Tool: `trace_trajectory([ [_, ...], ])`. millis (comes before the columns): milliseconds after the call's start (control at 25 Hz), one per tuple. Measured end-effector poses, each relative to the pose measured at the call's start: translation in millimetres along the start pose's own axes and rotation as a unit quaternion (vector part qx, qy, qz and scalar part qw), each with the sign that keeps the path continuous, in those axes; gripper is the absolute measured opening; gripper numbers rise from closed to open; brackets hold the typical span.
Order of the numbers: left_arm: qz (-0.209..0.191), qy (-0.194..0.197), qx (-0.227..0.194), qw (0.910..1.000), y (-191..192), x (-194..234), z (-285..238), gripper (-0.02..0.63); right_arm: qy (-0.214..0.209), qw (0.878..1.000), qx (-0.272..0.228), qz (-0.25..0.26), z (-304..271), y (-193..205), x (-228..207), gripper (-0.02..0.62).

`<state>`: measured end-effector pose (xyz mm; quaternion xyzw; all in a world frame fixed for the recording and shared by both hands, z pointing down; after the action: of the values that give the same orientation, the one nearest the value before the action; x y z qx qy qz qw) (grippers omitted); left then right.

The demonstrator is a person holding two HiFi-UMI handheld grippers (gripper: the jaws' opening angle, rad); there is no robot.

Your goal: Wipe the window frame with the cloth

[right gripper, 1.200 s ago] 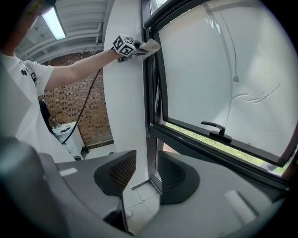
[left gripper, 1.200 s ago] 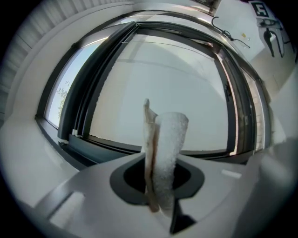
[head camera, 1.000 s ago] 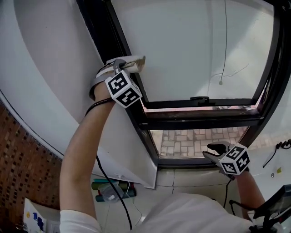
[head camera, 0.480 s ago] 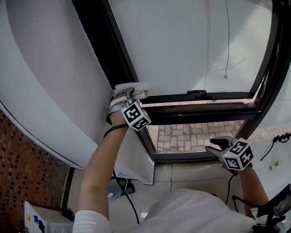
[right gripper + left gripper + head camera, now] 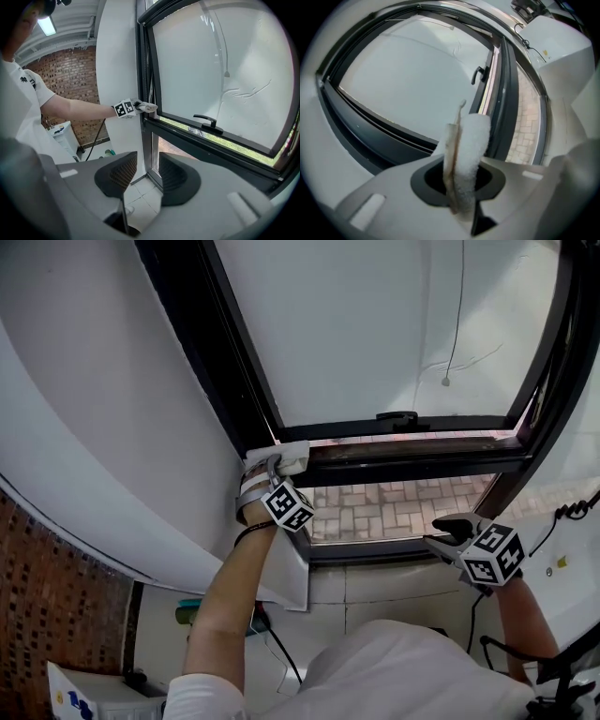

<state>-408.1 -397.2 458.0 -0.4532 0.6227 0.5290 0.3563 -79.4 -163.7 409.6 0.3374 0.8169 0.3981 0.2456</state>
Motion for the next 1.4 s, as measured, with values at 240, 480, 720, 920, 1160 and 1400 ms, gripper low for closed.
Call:
trace_trajectory([
  [240, 0.044, 0.032, 0.017, 0.9984, 22, -48, -8, 0.091, 0.002, 1.000, 0.012, -0.012, -2, 3, 4, 0.146],
  [480, 0.174, 0.036, 0.034, 0.9835, 27, -57, -12, 0.091, 0.009, 0.999, 0.021, -0.037, 1, 17, 5, 0.146],
  [720, 0.275, 0.028, 0.058, 0.9594, 24, -59, -13, 0.091, 0.020, 0.998, 0.019, -0.057, 15, 36, -4, 0.146],
  [920, 0.373, 0.017, 0.071, 0.9252, 10, -70, -5, 0.091, 0.023, 0.997, 0.014, -0.067, 34, 50, -15, 0.146],
  [1160, 0.428, 0.026, 0.052, 0.9020, -42, -100, 1, 0.089, 0.021, 0.996, 0.013, -0.081, 58, 75, -34, 0.146],
  [1400, 0.445, 0.028, 0.046, 0.8939, -101, -126, 7, 0.089, 0.024, 0.996, 0.014, -0.085, 88, 96, -55, 0.146],
])
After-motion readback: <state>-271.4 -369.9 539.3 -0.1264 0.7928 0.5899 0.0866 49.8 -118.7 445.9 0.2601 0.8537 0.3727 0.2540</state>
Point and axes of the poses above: the fingertips, and each gripper's own axes: z backward along the fingers, x to its left, y out of its underside, the point moved 10 cm from there along z, backward along the fingers, and after that the axes turned 9 degrees about -y, right-handed, at the moved point
